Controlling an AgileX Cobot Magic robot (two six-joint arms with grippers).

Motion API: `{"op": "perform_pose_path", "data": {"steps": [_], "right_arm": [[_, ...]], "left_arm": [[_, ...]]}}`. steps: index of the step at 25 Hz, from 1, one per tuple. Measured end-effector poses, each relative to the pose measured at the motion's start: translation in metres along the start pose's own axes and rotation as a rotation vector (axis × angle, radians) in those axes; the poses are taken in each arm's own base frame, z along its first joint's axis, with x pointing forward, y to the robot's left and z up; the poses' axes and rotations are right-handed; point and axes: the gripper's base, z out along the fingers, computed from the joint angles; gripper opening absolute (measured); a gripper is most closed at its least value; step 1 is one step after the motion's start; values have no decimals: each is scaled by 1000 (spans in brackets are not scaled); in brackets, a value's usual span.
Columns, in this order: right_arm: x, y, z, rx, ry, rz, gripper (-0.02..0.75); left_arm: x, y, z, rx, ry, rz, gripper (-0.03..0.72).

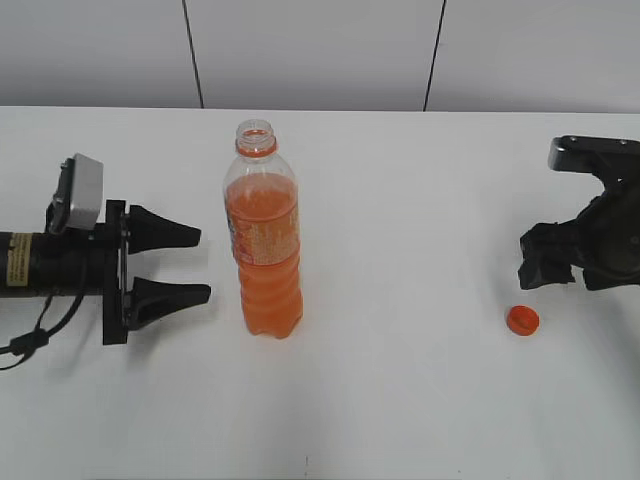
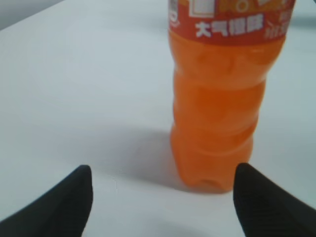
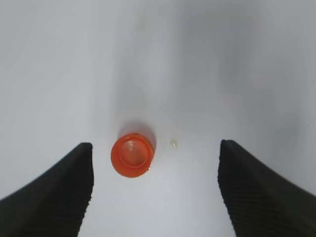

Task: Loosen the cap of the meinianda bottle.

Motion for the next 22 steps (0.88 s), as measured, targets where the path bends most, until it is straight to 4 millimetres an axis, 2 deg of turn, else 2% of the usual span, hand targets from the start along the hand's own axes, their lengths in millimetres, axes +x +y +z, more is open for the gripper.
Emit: {"op": "perform_pose_path", "data": {"steps": [8,15,18,22], "right_arm": [[-12,2,-28,-3,-173,-13,587],[-21,1,-41,31,-290,-90,587],[-21,-1,-41,55,-294,-142,587],[-25,-2,-42,77,-323,-192,587]], "left_arm": [[-25,22,-34,-191,30,37,536],[-62,50,-70,-640,170,-48,530],[-67,55,-88,-805,261,-133,530],[-63,55,-105,-944,387,-273,525]]}}
